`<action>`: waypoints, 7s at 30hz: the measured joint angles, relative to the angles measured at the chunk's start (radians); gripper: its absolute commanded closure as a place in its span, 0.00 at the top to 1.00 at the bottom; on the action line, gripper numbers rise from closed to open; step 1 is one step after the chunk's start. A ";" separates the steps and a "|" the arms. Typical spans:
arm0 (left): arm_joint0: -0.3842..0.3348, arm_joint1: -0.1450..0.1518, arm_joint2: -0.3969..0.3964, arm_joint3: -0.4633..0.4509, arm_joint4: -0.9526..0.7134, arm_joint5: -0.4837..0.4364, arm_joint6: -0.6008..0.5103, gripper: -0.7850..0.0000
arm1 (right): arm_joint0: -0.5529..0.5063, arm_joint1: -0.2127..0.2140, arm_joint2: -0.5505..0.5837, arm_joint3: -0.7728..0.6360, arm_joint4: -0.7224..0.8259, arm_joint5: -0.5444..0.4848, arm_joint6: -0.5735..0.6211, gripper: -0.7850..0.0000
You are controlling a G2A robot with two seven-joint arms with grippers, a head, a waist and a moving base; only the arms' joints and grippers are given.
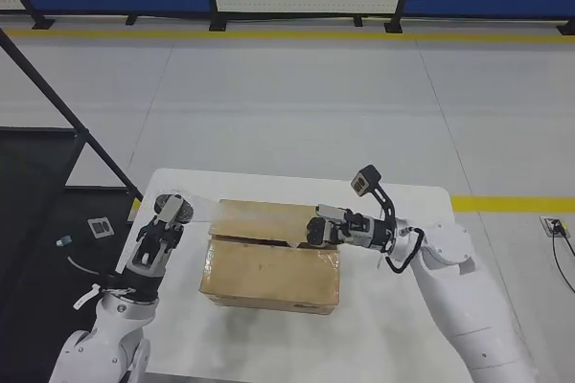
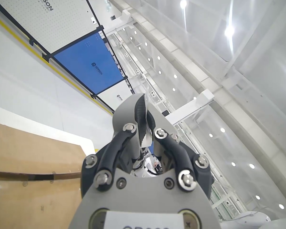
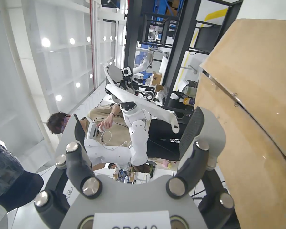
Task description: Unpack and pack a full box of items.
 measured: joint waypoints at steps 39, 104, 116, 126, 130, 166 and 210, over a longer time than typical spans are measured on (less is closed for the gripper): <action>-0.016 -0.006 0.033 -0.001 0.017 0.004 -0.019 0.00 | 0.064 -0.024 -0.147 0.043 0.153 -0.128 -0.097 1.00; 0.033 -0.002 0.019 0.028 -0.058 0.020 -0.171 0.00 | 0.050 0.004 -0.095 0.026 0.185 -0.657 -0.092 1.00; 0.064 0.008 -0.012 0.020 -0.093 0.021 -0.269 0.00 | 0.112 -0.013 -0.141 0.107 0.178 -0.642 -0.144 1.00; 0.078 0.014 -0.023 0.022 -0.103 0.022 -0.305 0.00 | 0.153 -0.030 -0.179 0.163 0.157 -0.623 -0.202 1.00; 0.075 0.014 -0.028 0.028 -0.089 0.014 -0.268 0.00 | 0.163 -0.034 -0.190 0.173 0.139 -0.612 -0.211 1.00; -0.118 0.008 -0.021 0.083 0.300 -0.136 0.165 0.00 | 0.239 -0.029 -0.259 0.339 0.282 -0.134 0.048 1.00; -0.061 -0.002 -0.008 0.035 0.150 -0.070 0.094 0.00 | -0.085 0.030 -0.120 -0.143 -0.554 -0.314 -0.597 0.38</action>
